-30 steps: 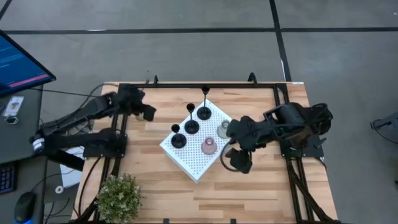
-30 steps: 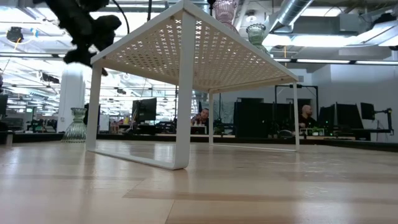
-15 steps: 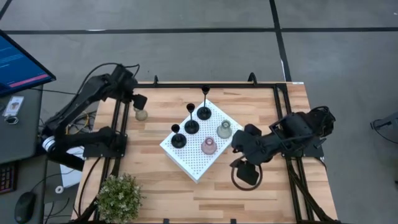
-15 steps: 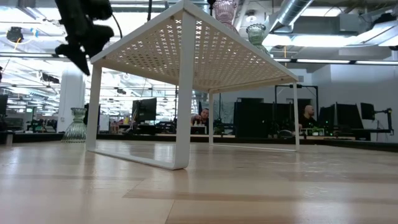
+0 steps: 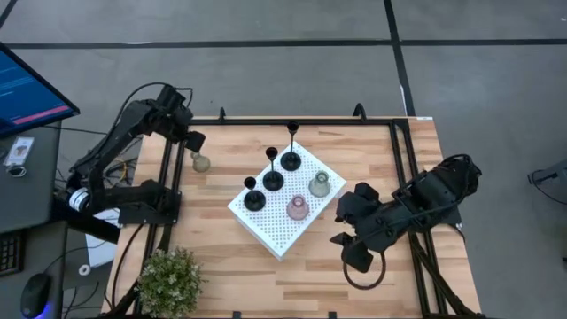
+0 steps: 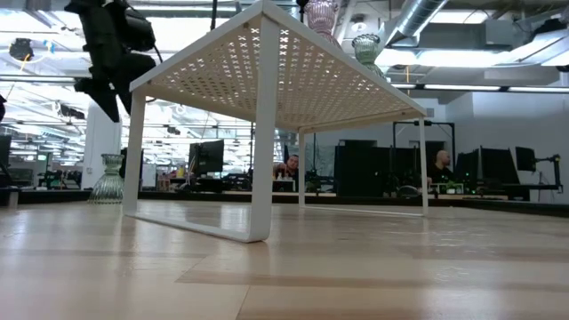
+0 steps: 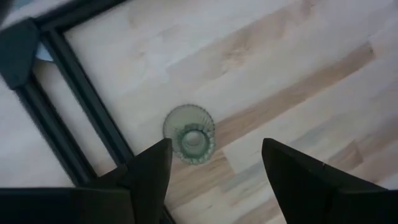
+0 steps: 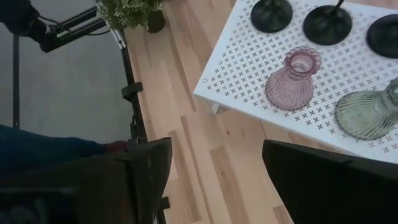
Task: Pick & Place candle stick holders
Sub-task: Put the green glass candle holder on the shelf
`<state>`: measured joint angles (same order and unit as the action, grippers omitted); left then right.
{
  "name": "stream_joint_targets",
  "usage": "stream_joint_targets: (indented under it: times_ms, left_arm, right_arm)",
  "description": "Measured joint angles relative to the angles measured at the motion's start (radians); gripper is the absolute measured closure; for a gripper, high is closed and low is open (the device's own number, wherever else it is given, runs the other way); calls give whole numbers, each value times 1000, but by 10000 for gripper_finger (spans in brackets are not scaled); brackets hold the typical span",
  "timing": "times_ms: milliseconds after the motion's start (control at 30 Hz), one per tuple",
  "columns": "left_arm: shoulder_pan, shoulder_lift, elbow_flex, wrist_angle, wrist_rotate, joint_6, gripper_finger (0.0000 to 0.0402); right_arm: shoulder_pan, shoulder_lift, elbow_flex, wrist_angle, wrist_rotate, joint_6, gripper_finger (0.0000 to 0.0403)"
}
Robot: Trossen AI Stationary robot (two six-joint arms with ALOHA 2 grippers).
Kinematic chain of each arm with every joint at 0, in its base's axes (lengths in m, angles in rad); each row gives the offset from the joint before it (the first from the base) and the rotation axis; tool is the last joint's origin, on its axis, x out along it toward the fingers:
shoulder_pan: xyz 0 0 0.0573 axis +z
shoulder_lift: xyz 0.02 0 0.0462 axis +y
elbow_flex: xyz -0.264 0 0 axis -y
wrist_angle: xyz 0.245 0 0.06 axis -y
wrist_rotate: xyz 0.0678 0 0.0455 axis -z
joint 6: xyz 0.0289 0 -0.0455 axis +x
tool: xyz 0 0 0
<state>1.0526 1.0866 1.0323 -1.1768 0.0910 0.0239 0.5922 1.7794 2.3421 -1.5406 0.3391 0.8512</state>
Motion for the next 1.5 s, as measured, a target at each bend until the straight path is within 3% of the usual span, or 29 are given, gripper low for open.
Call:
stream_joint_targets:
  times_ms: [300, 600, 867, 967, 1200, 1500]
  left_arm:
    - [-12, -2, -86, 61, -22, -7, 151]
    - [-77, -6, -136, 123, -144, -112, 151]
    - [-107, -17, -154, 107, 12, -178, 166]
    - [-160, -36, -155, 109, 13, -173, 180]
    - [-241, -66, -158, 96, -157, -164, 198]
    - [-240, -20, -267, 140, -158, -168, 199]
  right_arm:
    - [17, 0, 0, 0, 29, 15, 159]
    - [16, 0, 0, 8, 29, 15, 159]
    - [16, 0, 0, 8, 30, 15, 159]
    - [16, 0, 0, 8, 30, 15, 159]
    - [16, 0, 0, 7, 32, 7, 159]
    - [16, 0, 0, 4, 57, 3, 159]
